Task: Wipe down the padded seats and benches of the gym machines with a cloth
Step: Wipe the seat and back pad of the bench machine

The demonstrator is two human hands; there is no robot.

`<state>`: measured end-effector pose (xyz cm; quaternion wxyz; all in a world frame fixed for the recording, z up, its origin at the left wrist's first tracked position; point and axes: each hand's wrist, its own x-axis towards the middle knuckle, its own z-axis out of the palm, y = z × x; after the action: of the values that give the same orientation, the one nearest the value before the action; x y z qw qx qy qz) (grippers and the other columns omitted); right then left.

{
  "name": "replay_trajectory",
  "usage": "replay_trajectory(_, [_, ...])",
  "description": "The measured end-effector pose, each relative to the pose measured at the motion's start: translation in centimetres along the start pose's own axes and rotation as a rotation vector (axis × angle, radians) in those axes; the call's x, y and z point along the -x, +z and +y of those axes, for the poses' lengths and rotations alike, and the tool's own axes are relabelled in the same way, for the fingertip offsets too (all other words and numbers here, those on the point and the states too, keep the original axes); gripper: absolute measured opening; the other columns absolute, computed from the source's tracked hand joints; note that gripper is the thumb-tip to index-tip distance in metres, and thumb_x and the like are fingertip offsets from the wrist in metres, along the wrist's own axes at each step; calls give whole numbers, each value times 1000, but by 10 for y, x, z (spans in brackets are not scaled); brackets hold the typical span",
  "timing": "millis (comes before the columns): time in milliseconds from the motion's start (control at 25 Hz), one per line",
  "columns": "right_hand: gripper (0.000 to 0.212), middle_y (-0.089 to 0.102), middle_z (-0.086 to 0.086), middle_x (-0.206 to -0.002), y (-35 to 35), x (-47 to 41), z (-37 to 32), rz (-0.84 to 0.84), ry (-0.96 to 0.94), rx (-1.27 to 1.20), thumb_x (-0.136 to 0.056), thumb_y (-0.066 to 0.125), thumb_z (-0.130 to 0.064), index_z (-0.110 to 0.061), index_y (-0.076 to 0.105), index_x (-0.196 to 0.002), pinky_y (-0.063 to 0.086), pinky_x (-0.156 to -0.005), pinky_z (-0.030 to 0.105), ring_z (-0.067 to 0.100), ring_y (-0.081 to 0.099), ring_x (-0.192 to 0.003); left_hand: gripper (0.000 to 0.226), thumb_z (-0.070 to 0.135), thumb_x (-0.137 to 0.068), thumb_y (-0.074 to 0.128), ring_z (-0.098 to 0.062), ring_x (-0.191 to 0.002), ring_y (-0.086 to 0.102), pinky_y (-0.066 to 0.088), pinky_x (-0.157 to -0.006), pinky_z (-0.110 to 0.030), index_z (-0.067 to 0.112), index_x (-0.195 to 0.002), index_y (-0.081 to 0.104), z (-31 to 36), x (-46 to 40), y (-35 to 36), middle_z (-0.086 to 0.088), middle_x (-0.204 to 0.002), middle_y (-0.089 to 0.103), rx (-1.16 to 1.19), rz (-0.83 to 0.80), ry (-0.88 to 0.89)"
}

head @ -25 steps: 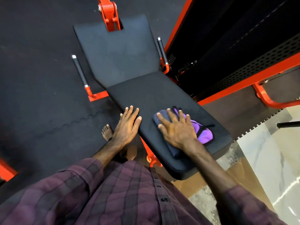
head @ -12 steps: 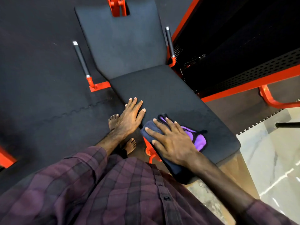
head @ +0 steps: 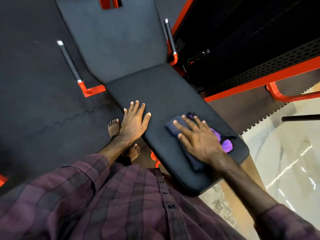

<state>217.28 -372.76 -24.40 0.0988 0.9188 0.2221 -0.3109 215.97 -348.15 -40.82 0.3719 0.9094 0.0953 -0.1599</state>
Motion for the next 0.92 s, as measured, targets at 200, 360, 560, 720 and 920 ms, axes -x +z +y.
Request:
replay_trajectory(200, [66,23,-1,-174,6,-3,-13,30,-20,3,-101,13,-60,-45,25,-164,19,-127,57,38,22,-158,66,53,-110,37,-29,-163,8,6,-130,-59,15,-164,33,0,-7,0,-12,-175,19,-17,-31,-19])
replay_trajectory(360, [61,20,0,-175,-6,-7,42,22,148,-19,-105,20,-59,-46,21,-164,20,-127,58,39,21,-158,67,54,-110,36,-26,-163,6,5,-130,-58,17,-165,31,3,-8,-5,-9,-175,17,-21,-45,-32])
replay_trajectory(560, [64,16,-5,-175,-1,-25,32,41,101,-2,-101,14,-62,-50,18,-164,21,-126,61,40,17,-159,65,55,-110,36,-20,-163,1,1,-129,-54,22,-166,29,8,-3,-9,-1,-176,13,-11,-45,-81])
replay_trajectory(720, [65,18,0,-175,-8,-35,83,0,224,-52,-99,13,-66,-52,18,-162,28,-123,61,45,28,-154,68,58,-108,38,-25,-163,6,3,-129,-61,19,-164,33,-4,-18,0,-7,-175,18,-3,-39,-45])
replay_trajectory(920, [61,13,-3,-176,0,-77,42,18,206,-1,-105,20,-62,-50,15,-164,24,-123,61,46,19,-157,69,58,-108,37,-25,-164,4,0,-128,-64,19,-165,30,-5,-27,-2,-7,-176,15,1,-55,-58])
